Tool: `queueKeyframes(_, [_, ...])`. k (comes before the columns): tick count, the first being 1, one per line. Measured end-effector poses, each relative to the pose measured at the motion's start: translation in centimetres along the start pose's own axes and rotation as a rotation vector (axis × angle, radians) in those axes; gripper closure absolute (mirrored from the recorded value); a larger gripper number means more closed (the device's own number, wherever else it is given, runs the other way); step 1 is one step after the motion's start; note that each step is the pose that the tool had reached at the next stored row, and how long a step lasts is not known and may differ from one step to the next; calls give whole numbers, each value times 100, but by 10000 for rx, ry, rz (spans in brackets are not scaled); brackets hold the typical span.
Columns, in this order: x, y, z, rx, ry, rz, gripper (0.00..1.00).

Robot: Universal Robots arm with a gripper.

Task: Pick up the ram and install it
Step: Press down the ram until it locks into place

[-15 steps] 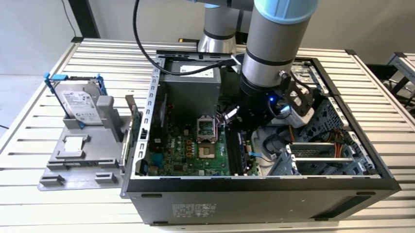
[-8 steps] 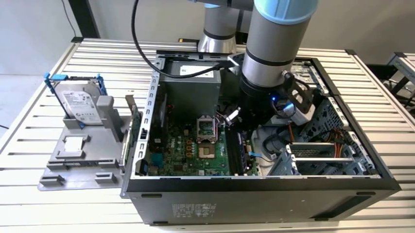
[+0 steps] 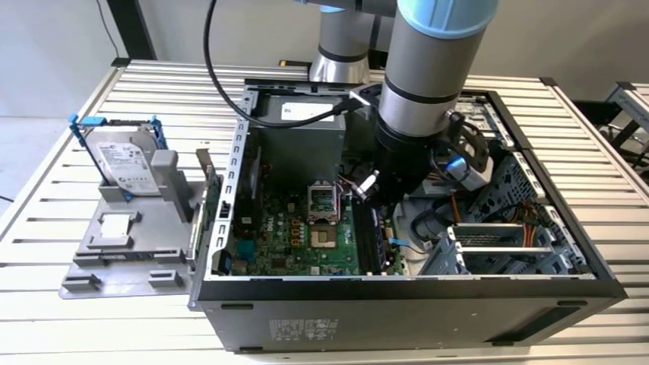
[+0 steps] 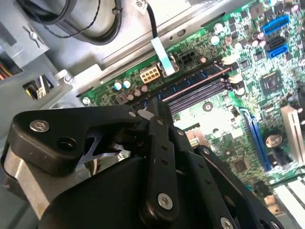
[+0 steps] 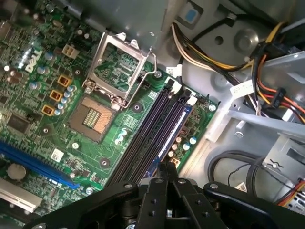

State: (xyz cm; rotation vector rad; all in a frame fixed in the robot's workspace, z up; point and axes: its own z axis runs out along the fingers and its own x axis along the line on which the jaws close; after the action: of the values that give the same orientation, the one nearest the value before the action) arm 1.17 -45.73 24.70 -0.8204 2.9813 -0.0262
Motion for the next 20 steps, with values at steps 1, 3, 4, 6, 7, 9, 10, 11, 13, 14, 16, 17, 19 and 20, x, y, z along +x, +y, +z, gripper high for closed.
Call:
queueKeyframes(1, [0, 0, 0, 1, 1, -108, 100])
queueKeyframes(3, [0, -1, -1, 9, 5, -320, 100])
queueKeyframes(4, [1, 0, 0, 10, 5, -419, 100])
queueKeyframes(6, [0, 0, 1, 22, 10, -597, 100])
queueKeyframes(7, [0, 0, 0, 31, 17, -683, 100])
queueKeyframes(9, [1, 0, 0, 48, 26, -840, 100])
queueKeyframes(10, [0, 1, 0, 60, 33, -917, 100])
queueKeyframes(11, [0, 1, 0, 71, 40, -991, 100])
queueKeyframes(13, [0, 0, 0, 88, 51, -1148, 100])
queueKeyframes(14, [0, 1, 0, 95, 54, -1232, 100])
queueKeyframes(16, [0, 0, 0, 107, 61, -1414, 100])
queueKeyframes(17, [0, 1, 0, 113, 64, -1497, 100])
queueKeyframes(19, [0, 1, 0, 125, 71, -1673, 100])
queueKeyframes(20, [0, 1, 0, 132, 74, -1768, 100])
